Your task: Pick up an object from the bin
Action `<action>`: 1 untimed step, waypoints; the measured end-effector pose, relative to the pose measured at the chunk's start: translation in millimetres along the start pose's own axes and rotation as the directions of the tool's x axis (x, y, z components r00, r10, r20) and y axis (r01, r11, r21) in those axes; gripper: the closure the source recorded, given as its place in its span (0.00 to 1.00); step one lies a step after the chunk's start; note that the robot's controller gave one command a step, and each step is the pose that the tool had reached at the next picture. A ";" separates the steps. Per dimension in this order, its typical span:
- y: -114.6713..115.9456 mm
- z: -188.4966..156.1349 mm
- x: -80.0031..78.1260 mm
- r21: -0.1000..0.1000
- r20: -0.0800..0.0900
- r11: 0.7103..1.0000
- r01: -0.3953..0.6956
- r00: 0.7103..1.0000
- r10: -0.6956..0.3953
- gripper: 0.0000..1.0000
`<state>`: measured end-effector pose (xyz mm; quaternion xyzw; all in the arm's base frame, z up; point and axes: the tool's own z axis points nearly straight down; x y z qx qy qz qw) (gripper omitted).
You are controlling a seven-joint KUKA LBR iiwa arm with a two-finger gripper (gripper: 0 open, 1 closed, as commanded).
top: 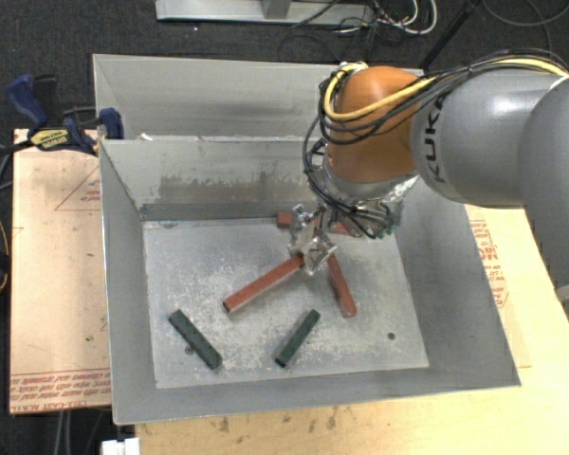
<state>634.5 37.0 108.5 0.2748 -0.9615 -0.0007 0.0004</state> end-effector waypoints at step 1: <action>-0.7 -17.5 -1.3 0.002 0.004 1.000 0.000 1.000 0.000 1.00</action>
Offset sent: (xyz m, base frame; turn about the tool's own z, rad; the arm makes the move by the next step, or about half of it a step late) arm 0.0000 -0.0002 0.0653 0.0000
